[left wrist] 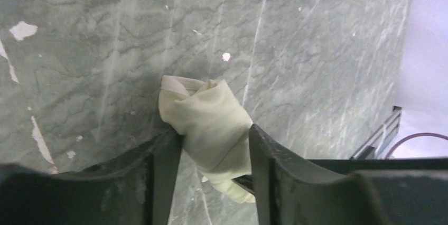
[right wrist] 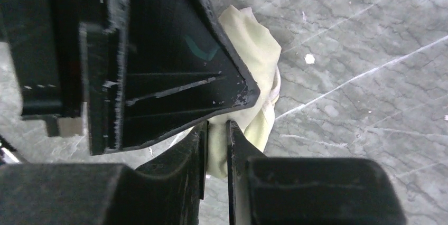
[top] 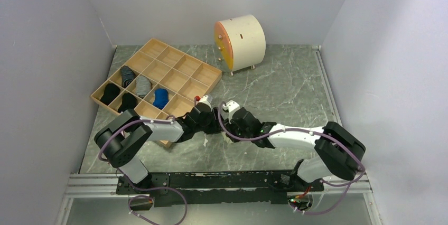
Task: Roll the underwear
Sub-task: Roll the underwear to the center of the board.
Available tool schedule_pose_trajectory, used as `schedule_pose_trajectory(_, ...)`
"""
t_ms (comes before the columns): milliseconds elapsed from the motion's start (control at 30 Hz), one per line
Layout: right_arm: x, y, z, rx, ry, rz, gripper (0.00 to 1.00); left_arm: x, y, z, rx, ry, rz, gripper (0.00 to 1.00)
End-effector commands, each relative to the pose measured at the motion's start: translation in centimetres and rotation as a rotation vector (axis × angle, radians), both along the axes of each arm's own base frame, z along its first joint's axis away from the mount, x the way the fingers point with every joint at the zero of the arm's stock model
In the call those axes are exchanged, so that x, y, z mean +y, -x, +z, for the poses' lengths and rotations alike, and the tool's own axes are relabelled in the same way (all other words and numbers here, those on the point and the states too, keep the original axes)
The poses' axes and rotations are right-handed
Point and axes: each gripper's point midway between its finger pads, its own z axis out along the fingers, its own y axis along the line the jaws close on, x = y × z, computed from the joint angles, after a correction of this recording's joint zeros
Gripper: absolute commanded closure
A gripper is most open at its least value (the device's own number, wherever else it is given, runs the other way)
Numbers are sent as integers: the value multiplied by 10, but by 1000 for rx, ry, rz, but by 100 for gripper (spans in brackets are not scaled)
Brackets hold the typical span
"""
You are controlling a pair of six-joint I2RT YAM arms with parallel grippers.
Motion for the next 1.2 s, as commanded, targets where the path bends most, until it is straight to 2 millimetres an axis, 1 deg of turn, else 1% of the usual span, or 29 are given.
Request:
schedule_pose_trajectory(0,0,8,-5,102,-178,-10,84,5,8,-1,6,-12,-11,39)
schedule_pose_trajectory(33,-4,12,-10,146,-220,-23,85,4,9,0,3,-2,-13,36)
schedule_pose_trajectory(100,-7,12,-8,191,-318,-37,86,2,9,4,-6,16,-18,32)
schedule_pose_trajectory(233,-17,11,-7,240,-443,-82,87,-3,11,6,9,58,-24,28)
schedule_pose_trajectory(467,-34,6,-10,278,-545,-161,87,-15,20,-1,46,113,-51,26)
schedule_pose_trajectory(633,-42,3,-12,295,-582,-194,87,-22,21,-2,43,111,-71,27)
schedule_pose_trajectory(767,-49,3,-17,322,-614,-229,87,-26,24,-9,51,91,-81,32)
schedule_pose_trajectory(867,-49,3,-18,327,-615,-218,85,-28,24,-15,57,81,-81,40)
schedule_pose_trajectory(1000,-52,-2,-17,299,-571,-214,77,-29,21,-21,60,61,-77,55)
schedule_pose_trajectory(1100,-60,-8,-14,263,-502,-235,64,-29,18,-22,59,50,-66,62)
schedule_pose_trajectory(1167,-66,-14,-9,228,-452,-248,57,-28,17,-22,57,35,-59,64)
